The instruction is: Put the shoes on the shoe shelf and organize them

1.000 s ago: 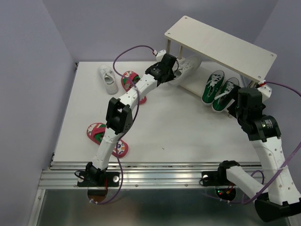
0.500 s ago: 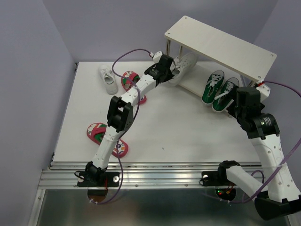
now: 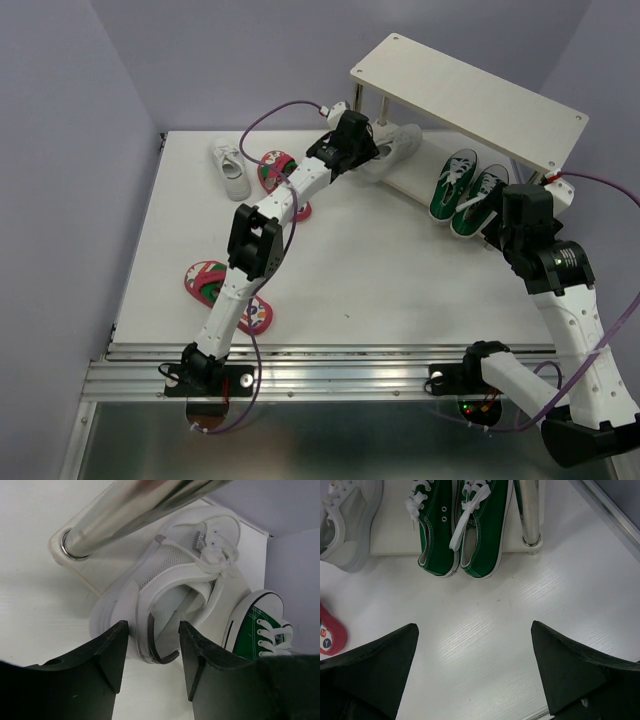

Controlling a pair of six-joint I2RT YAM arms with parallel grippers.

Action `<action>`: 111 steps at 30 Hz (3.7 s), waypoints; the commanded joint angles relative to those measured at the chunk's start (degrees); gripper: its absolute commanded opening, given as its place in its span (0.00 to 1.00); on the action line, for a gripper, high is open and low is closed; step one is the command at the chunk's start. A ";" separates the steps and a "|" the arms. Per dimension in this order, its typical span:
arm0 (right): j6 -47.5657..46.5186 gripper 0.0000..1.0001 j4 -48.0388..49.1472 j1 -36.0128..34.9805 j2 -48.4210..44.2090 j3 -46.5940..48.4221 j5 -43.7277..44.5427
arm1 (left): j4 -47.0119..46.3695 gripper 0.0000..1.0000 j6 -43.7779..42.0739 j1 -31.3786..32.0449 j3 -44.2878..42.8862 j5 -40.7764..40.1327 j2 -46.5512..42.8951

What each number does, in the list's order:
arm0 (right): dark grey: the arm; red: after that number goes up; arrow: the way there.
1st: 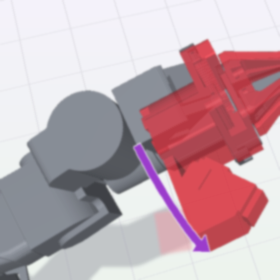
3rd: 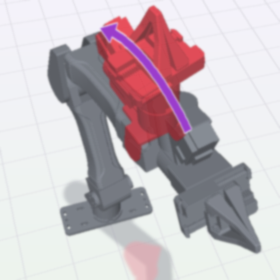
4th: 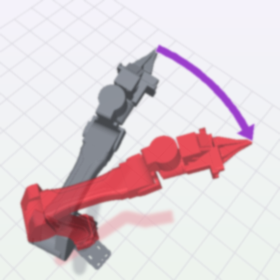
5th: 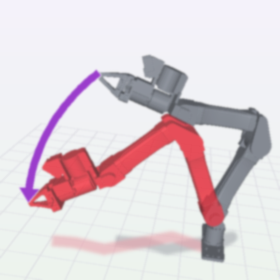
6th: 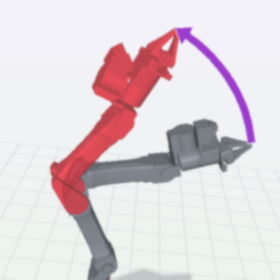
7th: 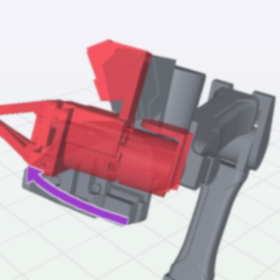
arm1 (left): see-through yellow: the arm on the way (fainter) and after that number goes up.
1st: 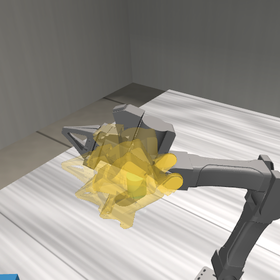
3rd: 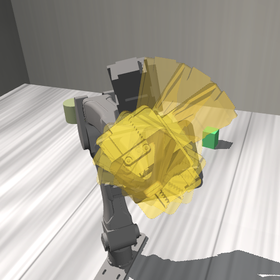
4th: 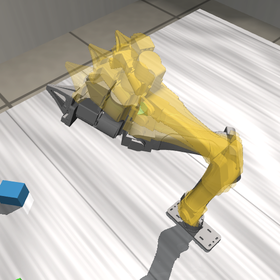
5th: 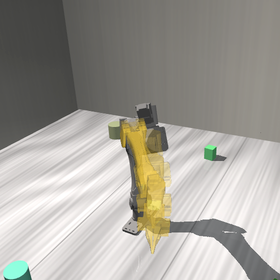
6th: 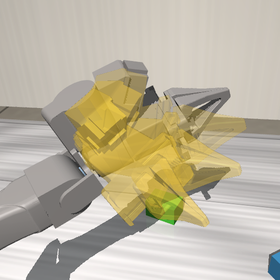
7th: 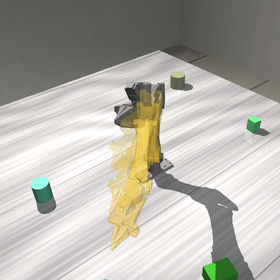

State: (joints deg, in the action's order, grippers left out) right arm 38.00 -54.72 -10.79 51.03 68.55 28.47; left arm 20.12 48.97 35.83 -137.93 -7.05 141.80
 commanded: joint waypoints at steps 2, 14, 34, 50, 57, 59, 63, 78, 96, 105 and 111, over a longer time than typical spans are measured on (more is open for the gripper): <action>0.59 1.00 1.46 0.42 -0.05 1.14 0.10 | -2.28 0.60 -0.54 -0.33 -1.56 1.95 -4.42; 0.32 1.00 4.44 0.42 1.00 -0.70 -2.27 | -1.93 0.64 -5.03 -0.24 16.27 -7.80 -23.39; -1.26 1.00 6.82 0.42 0.65 -2.46 -3.24 | 4.66 0.68 -6.69 -25.63 40.02 -18.79 -37.74; -1.35 1.00 6.38 0.42 1.09 -1.05 -2.45 | 7.03 0.66 -10.65 -34.69 33.34 -7.20 -23.24; -1.08 1.00 6.47 0.42 1.36 -0.88 -2.54 | 3.61 0.61 -9.77 -34.69 38.78 -3.76 -23.23; -1.26 1.00 6.47 0.42 1.53 -0.79 -2.63 | 3.61 0.58 -9.77 -34.69 39.05 -3.50 -22.88; -1.44 1.00 6.82 0.42 1.80 -0.62 -2.89 | 4.31 0.33 -10.30 -34.69 38.70 -3.76 -22.62; -2.49 1.00 9.28 0.42 0.22 -3.07 -4.38 | 12.48 0.00 -17.05 -36.28 35.00 -9.82 -38.24; -3.55 1.00 12.09 0.42 0.30 -5.45 -7.11 | 12.33 0.00 -20.50 -20.20 47.83 -1.15 -62.52; -3.37 1.00 12.53 0.42 0.04 -5.80 -8.25 | -1.46 0.00 -12.15 -3.24 58.20 6.60 -60.86; -3.46 1.00 11.74 0.42 -1.01 -6.06 -7.55 | -16.14 0.00 -9.25 0.20 68.66 10.74 -57.43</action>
State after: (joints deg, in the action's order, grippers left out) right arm 35.35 -45.34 -10.79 51.64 62.85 20.71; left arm 19.18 36.40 35.70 -72.29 0.97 83.64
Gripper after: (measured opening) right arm 0.998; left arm 0.041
